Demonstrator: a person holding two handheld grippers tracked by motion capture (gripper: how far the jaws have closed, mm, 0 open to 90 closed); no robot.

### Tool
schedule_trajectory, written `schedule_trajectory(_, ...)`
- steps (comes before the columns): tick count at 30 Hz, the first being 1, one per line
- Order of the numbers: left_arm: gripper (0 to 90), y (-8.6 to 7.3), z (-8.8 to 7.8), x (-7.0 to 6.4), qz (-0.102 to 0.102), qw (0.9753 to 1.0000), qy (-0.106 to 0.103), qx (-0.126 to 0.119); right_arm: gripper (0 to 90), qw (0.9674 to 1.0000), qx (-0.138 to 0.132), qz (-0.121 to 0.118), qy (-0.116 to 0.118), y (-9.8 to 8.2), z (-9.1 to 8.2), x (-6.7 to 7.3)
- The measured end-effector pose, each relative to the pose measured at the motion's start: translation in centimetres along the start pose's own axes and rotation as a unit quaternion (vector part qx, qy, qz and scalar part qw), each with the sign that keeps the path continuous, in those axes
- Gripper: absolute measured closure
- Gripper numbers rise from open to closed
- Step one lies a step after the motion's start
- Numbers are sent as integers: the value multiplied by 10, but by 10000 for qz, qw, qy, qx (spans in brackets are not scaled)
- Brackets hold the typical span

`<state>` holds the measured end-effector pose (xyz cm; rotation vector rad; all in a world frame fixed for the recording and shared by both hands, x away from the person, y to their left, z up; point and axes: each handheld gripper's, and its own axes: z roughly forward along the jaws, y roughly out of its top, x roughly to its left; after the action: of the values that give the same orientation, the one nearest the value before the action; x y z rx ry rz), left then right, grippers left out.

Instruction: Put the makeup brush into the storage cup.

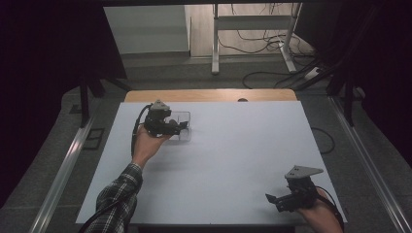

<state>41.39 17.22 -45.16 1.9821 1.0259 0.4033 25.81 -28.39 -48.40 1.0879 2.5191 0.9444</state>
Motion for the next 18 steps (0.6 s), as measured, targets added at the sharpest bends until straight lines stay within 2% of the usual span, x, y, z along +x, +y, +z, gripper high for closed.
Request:
schedule_trajectory(3,103,1,-1,-1,28,10000,61,52,0,10000,3,2,-2,0,0,0)
schedule_trajectory(12,31,0,-5,-1,-67,9999,46,96,0,10000,29,-15,-5,0,1,0)
schedule_trajectory(18,6,-1,-8,-4,-3,9999,63,132,0,10000,27,-23,-13,0,1,0)
